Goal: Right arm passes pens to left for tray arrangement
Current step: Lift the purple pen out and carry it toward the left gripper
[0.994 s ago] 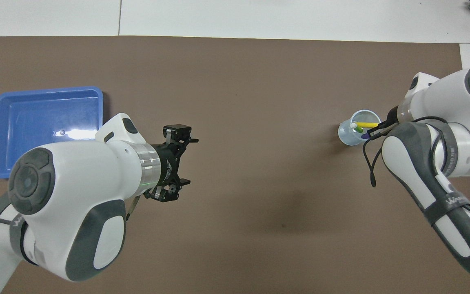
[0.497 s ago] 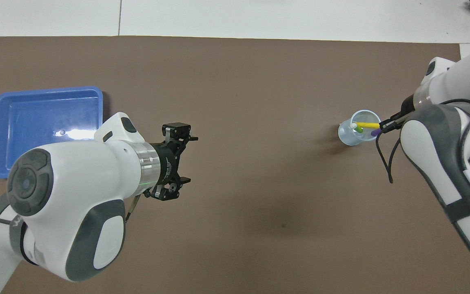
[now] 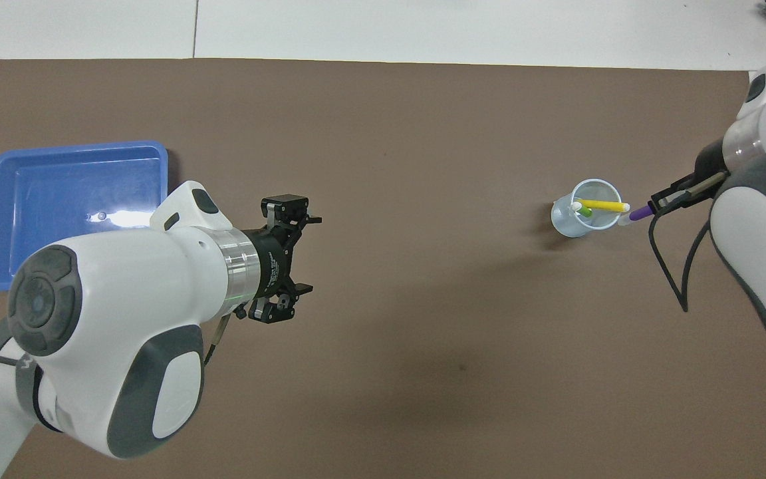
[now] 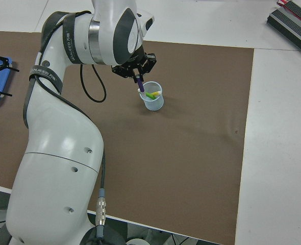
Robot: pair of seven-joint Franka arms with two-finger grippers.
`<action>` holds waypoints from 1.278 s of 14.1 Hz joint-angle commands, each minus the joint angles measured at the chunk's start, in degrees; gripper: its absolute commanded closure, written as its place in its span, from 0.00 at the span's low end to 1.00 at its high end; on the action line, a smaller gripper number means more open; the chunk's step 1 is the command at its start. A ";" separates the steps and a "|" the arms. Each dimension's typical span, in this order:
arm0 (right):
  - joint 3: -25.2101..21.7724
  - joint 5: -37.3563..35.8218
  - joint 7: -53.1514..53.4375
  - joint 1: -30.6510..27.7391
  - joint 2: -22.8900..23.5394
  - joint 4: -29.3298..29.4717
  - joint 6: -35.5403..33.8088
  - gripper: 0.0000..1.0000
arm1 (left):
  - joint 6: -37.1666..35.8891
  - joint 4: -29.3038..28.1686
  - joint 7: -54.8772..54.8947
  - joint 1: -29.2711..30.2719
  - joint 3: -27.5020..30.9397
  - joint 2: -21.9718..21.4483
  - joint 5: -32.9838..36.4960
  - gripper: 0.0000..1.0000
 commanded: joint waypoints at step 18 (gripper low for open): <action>0.76 29.52 39.55 12.85 0.69 -9.82 11.28 1.00 | 15.41 -1.62 -13.53 -11.10 0.67 2.53 -7.58 0.00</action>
